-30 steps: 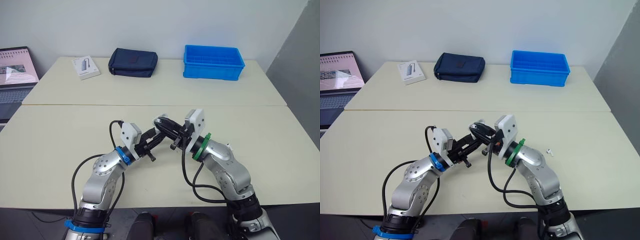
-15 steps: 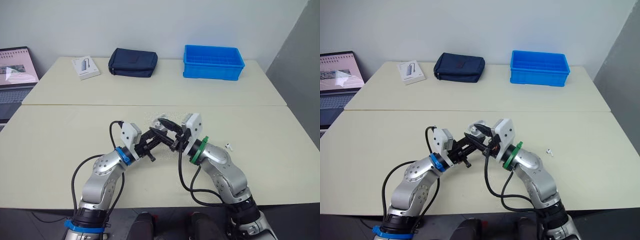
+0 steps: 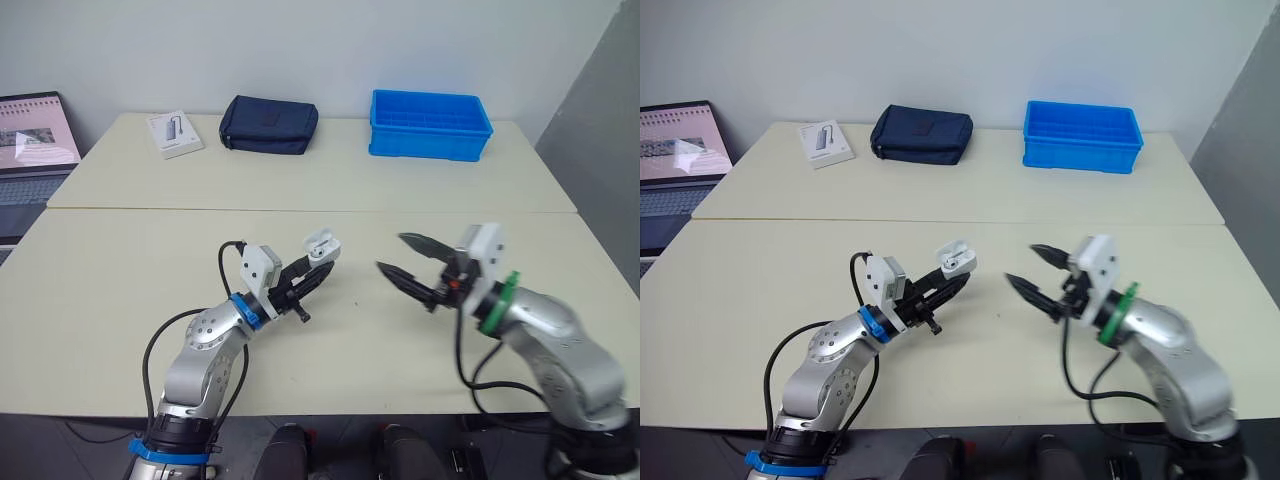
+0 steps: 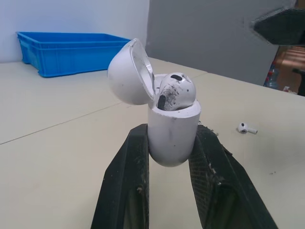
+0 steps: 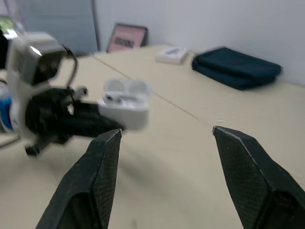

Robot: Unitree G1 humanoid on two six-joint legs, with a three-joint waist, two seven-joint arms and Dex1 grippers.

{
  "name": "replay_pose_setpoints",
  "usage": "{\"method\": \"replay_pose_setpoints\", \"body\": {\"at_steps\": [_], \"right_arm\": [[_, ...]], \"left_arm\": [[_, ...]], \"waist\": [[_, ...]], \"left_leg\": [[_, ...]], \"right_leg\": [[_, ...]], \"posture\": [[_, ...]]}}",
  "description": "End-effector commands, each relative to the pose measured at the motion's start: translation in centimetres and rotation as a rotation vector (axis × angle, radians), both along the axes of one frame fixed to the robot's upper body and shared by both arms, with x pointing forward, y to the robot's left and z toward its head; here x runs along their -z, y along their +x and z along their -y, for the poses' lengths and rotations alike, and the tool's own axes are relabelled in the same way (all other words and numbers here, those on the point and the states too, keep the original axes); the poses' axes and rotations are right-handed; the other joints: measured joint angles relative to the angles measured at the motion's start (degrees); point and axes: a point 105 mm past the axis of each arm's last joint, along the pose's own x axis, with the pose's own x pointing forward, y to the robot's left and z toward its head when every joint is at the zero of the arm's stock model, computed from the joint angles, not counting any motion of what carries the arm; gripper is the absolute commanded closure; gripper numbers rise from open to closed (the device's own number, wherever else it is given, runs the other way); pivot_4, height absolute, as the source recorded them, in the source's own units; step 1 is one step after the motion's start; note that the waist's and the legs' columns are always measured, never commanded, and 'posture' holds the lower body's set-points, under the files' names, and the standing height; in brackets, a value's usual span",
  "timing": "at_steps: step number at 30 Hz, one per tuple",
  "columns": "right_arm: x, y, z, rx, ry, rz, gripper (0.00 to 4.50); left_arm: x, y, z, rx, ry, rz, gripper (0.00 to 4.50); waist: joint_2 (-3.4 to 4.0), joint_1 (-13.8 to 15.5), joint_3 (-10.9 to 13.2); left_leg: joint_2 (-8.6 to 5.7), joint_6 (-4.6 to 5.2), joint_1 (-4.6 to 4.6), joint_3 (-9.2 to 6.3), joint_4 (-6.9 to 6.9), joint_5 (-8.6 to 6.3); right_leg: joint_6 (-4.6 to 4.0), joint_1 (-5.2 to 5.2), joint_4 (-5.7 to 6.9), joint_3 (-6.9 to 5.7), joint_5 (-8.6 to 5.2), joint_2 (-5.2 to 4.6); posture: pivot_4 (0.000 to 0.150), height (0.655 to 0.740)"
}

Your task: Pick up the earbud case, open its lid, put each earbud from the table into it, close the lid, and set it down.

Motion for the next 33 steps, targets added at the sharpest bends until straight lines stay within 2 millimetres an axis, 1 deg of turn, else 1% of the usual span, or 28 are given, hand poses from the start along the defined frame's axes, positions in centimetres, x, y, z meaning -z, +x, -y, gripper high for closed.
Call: {"method": "replay_pose_setpoints", "body": {"at_steps": [1,4,6,8,9,12,13,16,21,26,29,30,33], "right_arm": [[-0.2,-0.9,3.2,0.074,-0.087,-0.006,1.32],[1.0,-1.7,6.6,0.150,-0.186,-0.067,1.32],[2.4,-2.8,9.9,0.229,-0.253,-0.148,0.95],[3.4,-3.8,12.4,0.288,-0.280,-0.223,0.39],[3.7,-4.3,13.3,0.299,-0.297,-0.246,0.02],[4.1,-5.0,14.6,0.327,-0.319,-0.270,0.00],[4.1,-5.1,14.9,0.331,-0.326,-0.271,0.00],[4.1,-5.2,15.1,0.322,-0.338,-0.270,0.00],[4.0,-3.9,13.3,0.290,-0.315,-0.240,0.00],[4.7,-0.7,11.4,0.310,-0.246,-0.216,0.00],[5.2,1.8,10.9,0.351,-0.211,-0.207,0.00],[5.5,2.5,10.8,0.363,-0.208,-0.207,0.00],[6.5,3.8,10.3,0.371,-0.208,-0.219,0.00]], "left_arm": [[-0.9,0.0,0.0,0.002,-0.001,0.058,3.72],[-0.8,0.1,0.0,0.004,0.003,0.061,3.72],[-0.8,0.1,0.0,0.006,0.005,0.063,3.72],[-0.7,0.1,0.0,0.009,0.009,0.064,3.72],[-0.7,0.2,0.0,0.010,0.010,0.064,3.72],[-0.6,0.2,0.0,0.010,0.013,0.064,3.72],[-0.6,0.2,-0.1,0.010,0.013,0.064,3.72],[-0.5,0.3,-0.2,0.008,0.016,0.064,3.72],[-0.4,0.3,-0.2,0.009,0.017,0.061,3.72],[-0.3,0.0,0.2,0.017,0.018,0.055,3.72],[-0.3,-0.1,0.3,0.026,0.021,0.053,3.72],[-0.3,-0.1,0.4,0.027,0.021,0.053,3.72],[-0.3,0.0,0.4,0.029,0.022,0.053,3.72]], "waist": [[0.00,0.0,0.0],[0.01,0.1,0.0],[0.01,0.1,0.0],[0.00,0.2,0.0],[0.00,0.3,0.0],[0.01,0.0,0.0],[0.02,-0.1,0.0],[0.02,-0.2,0.0],[0.02,-0.2,0.0],[0.01,-0.1,0.0],[0.01,-0.1,0.0],[0.01,-0.2,0.0],[0.02,-0.1,0.0]], "left_leg": [[0.01,0.00,0.00,0.01,0.01,0.00],[-0.01,0.00,-0.01,0.02,0.00,0.00],[-0.02,0.01,-0.02,0.04,0.01,-0.01],[-0.02,0.01,-0.03,0.04,0.02,-0.01],[-0.02,0.02,-0.04,0.05,0.03,-0.01],[-0.01,0.02,0.00,0.13,0.05,-0.01],[0.00,0.02,0.03,0.14,0.05,-0.01],[0.01,0.01,0.11,0.14,0.05,-0.01],[-0.01,0.01,0.08,0.20,0.05,-0.01],[-0.01,0.01,0.09,0.15,0.05,-0.01],[-0.03,0.01,0.05,0.14,0.05,-0.01],[-0.04,0.01,0.03,0.14,0.05,-0.01],[-0.05,0.01,0.01,0.12,0.04,-0.01]], "right_leg": [[0.00,-0.01,0.01,0.00,0.00,0.01],[-0.02,0.00,-0.01,0.00,-0.01,0.00],[-0.01,0.00,-0.03,0.02,-0.01,0.00],[0.00,0.01,-0.06,0.01,-0.01,0.00],[0.01,0.01,-0.06,0.02,-0.01,0.00],[0.00,0.01,-0.05,0.08,-0.01,0.00],[-0.21,0.02,-0.04,0.08,-0.13,0.00],[-0.24,0.06,-0.01,0.09,-0.14,0.01],[-0.19,0.05,-0.05,0.15,-0.11,0.01],[-0.14,0.05,-0.02,0.12,-0.08,0.02],[-0.09,0.05,-0.05,0.11,-0.05,0.02],[0.07,0.04,-0.06,0.11,0.04,0.02],[0.09,0.03,-0.06,0.10,0.05,0.01]], "posture": [[0.150,0.7400],[0.150,0.7400],[0.150,0.7400],[0.150,0.7400],[0.150,0.7400],[0.150,0.7400],[0.150,0.7400],[0.150,0.7400],[0.150,0.7400],[0.150,0.7400],[0.150,0.7400],[0.150,0.7400],[0.150,0.7400]]}}
